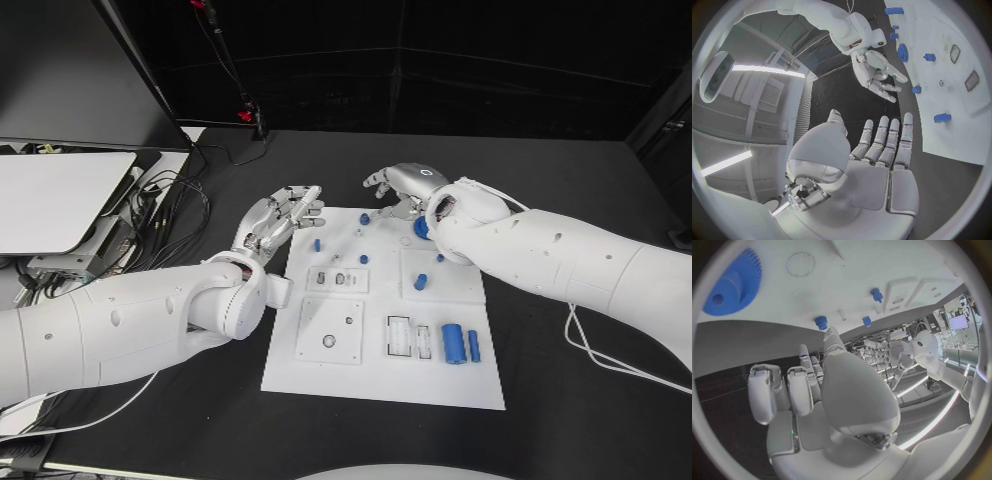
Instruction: Assemble the parts on the task board
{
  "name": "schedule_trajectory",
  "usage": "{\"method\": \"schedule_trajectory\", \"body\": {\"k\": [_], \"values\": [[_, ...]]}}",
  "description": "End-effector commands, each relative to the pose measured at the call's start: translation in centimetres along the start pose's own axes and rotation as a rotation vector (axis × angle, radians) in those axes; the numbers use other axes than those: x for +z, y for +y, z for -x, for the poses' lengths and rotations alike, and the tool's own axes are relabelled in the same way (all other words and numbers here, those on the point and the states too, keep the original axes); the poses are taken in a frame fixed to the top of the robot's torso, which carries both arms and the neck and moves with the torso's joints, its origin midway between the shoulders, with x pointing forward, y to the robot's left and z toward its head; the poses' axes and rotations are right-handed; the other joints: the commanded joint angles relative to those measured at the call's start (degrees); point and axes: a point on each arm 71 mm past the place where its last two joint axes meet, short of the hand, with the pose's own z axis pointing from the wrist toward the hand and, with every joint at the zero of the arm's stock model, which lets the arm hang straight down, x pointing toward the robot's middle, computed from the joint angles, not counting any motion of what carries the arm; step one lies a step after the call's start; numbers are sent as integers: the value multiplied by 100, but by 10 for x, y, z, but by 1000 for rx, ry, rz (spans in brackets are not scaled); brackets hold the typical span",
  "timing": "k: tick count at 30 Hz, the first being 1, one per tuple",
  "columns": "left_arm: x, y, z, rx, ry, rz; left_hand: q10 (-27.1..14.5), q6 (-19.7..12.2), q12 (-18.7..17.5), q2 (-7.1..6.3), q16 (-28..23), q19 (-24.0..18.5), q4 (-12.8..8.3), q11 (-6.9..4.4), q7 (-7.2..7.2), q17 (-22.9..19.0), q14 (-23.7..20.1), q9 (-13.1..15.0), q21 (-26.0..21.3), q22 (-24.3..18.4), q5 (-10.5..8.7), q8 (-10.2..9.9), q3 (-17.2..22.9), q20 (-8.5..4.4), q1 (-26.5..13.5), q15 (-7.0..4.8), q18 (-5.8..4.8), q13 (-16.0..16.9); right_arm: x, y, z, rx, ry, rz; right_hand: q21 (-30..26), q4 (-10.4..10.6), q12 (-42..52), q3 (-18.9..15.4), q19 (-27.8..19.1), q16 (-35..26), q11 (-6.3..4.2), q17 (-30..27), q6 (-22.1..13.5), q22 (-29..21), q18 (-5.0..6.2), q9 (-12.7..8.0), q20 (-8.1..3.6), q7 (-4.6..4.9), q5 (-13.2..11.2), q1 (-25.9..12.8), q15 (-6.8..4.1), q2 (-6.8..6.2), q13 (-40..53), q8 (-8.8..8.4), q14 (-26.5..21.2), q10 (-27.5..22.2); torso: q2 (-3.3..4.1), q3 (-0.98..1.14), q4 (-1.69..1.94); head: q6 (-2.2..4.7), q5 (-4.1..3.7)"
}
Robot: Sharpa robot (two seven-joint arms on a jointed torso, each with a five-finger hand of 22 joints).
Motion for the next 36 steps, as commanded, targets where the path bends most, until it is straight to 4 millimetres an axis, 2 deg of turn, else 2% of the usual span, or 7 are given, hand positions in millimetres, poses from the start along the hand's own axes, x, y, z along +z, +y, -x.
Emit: {"method": "schedule_trajectory", "body": {"k": [1, 10, 19, 22, 26, 31, 36], "values": [[0, -12, 1, 3, 3, -162, -30, 21, -31, 22, -28, -23, 1, -8, 855, 0, -19, 0, 35, -8, 18, -33, 39, -2, 45, 32, 47, 6, -11, -6, 20, 200, -189, 6, -56, -5, 81, 53, 88, -52, -8, -111, 508, 566, 136, 71, -59, 80, 23, -95, -65, 29, 6, 138, 208, 82, -4, -10, -26, 50, -64], [1, -11, 4, 9, -1, -163, -29, 21, -31, 22, -28, -23, 0, -8, 854, 0, -17, 0, 36, -8, 21, -33, 39, -2, 50, 32, 47, 6, -55, -34, 58, 405, -277, -42, -463, -22, 734, 51, -412, -372, -270, -1134, 1034, -279, 325, 149, -263, 76, 50, -239, -293, 104, 212, 330, -15, 955, -26, -23, -87, 101, -247], [3, -9, 5, 12, -3, -163, -26, 22, -29, 22, -28, -23, -1, -8, 854, 0, -16, 0, 37, -8, 23, -33, 39, -2, 54, 32, 47, 7, -85, -51, 70, 447, -201, -78, -1844, -83, 2575, -106, -1800, -1526, -498, -3529, 594, -2260, 725, 40, -519, -227, 44, -539, -492, 62, 1610, -9, -990, 748, -17, -9, -88, 160, -530], [3, -8, 5, 13, -5, -161, -26, 22, -29, 22, -28, -23, -1, -8, 854, 0, -16, 0, 37, -8, 23, -33, 39, -2, 54, 32, 47, 7, -89, -53, 70, 454, -172, -79, -2168, -90, 4835, -149, -2074, -1433, -654, -3170, 458, -2555, 774, 40, -549, -302, 133, -667, -488, 101, 3602, -22, -1098, 222, -20, -6, -108, 156, -577], [2, -7, 6, 13, -6, -158, -26, 22, -29, 22, -28, -23, -1, -8, 854, 0, -16, 0, 37, -8, 23, -33, 39, -2, 54, 32, 47, 7, -90, -56, 69, 455, -157, -77, -2256, -15, 7550, -240, -2237, -684, -698, -1268, 261, -2493, 748, 46, -551, -394, 191, -1073, -581, 209, 6914, 103, -739, 1597, -15, -12, -106, 158, -618], [1, -5, 5, 9, -3, -155, -17, 21, -24, 23, -28, -23, -2, -9, 854, 0, -15, 0, 38, -9, 28, -33, 39, -2, 61, 31, 47, 9, -86, -60, 66, 451, -154, -84, -1535, -53, 8347, -424, -2005, 214, -606, 1778, 203, -1448, 569, 81, -483, -326, 700, -1360, -444, 220, 8557, 433, 439, 3469, -9, -9, -104, 158, -645], [1, -4, 5, 7, -1, -151, -15, 21, -22, 24, -29, -23, -2, -9, 854, 0, -15, 0, 39, -9, 31, -34, 40, -2, 64, 31, 47, 9, -82, -65, 58, 430, -124, -111, -393, -85, 8353, -393, -701, 241, -495, 2073, 201, 219, 258, 129, -359, -139, 670, -1259, -336, 236, 8586, 768, 614, 3516, -12, -16, -87, 162, -700]]}}
